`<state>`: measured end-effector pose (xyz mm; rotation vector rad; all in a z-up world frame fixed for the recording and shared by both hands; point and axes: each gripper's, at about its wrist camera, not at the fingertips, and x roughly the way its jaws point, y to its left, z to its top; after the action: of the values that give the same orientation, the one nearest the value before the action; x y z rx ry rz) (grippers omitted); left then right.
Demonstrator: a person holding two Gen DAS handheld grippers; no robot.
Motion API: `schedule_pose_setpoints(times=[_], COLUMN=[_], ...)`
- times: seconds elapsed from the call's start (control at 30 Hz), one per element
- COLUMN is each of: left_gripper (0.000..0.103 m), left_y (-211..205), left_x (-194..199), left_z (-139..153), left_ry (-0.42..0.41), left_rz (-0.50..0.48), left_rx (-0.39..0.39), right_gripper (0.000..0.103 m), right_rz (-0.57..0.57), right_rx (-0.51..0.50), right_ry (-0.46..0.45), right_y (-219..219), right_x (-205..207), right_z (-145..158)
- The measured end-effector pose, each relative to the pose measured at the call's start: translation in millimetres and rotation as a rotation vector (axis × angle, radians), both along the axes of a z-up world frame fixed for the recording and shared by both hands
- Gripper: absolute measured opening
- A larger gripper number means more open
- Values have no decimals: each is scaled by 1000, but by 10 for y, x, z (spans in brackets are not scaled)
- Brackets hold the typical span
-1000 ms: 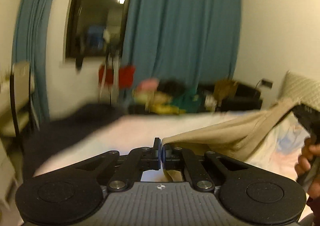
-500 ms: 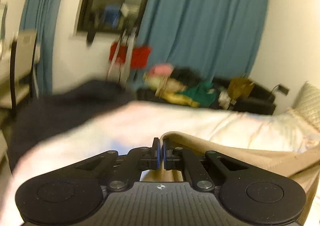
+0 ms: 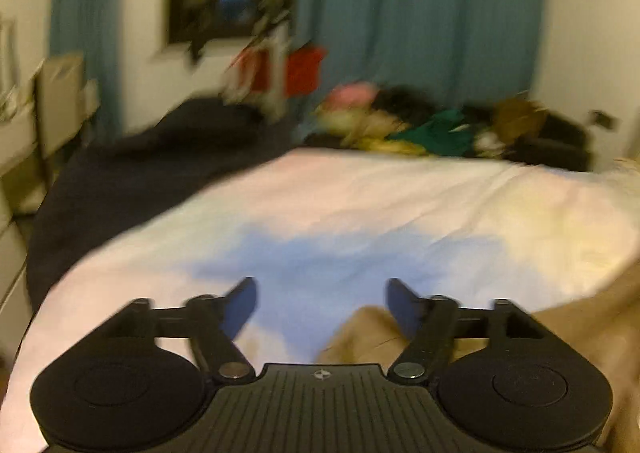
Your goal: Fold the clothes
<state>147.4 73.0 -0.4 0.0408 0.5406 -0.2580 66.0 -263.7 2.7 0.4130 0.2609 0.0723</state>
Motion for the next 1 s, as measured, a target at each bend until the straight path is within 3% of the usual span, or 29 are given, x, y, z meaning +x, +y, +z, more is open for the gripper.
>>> schedule_pose_setpoints(times=[0.07, 0.27, 0.37, 0.43, 0.57, 0.67, 0.87, 0.93, 1.0], left_gripper=[83, 83, 82, 78, 80, 84, 84, 83, 82], left_y=[-178, -779, -889, -790, -366, -144, -82, -150, -176], left_x=[-146, -248, -150, -53, -10, -28, -10, 48, 200], left_z=[13, -291, -432, -474, -300, -164, -99, -188, -335], left_ry=[-43, -32, -24, -18, -58, -66, -17, 23, 114], left_rz=[-93, -378, -281, -183, 9, 79, 76, 70, 81], left_rx=[13, 20, 62, 1, -178, -254, -185, -139, -127], right_gripper=[8, 9, 9, 9, 9, 10, 13, 13, 13], right_rz=[-9, -42, -36, -39, -55, -46, -34, -30, -26], right_rx=[31, 30, 48, 64, 64, 61, -24, -55, -86], right_ry=[-3, -31, -62, -77, -79, -82, -115, -126, -138], right_y=[-34, -74, -109, -135, -173, -175, 0, 65, 129], right_x=[-11, -100, -146, -169, -214, -236, -312, -339, -365], right_z=[-17, -8, 27, 42, 59, 65, 120, 141, 161])
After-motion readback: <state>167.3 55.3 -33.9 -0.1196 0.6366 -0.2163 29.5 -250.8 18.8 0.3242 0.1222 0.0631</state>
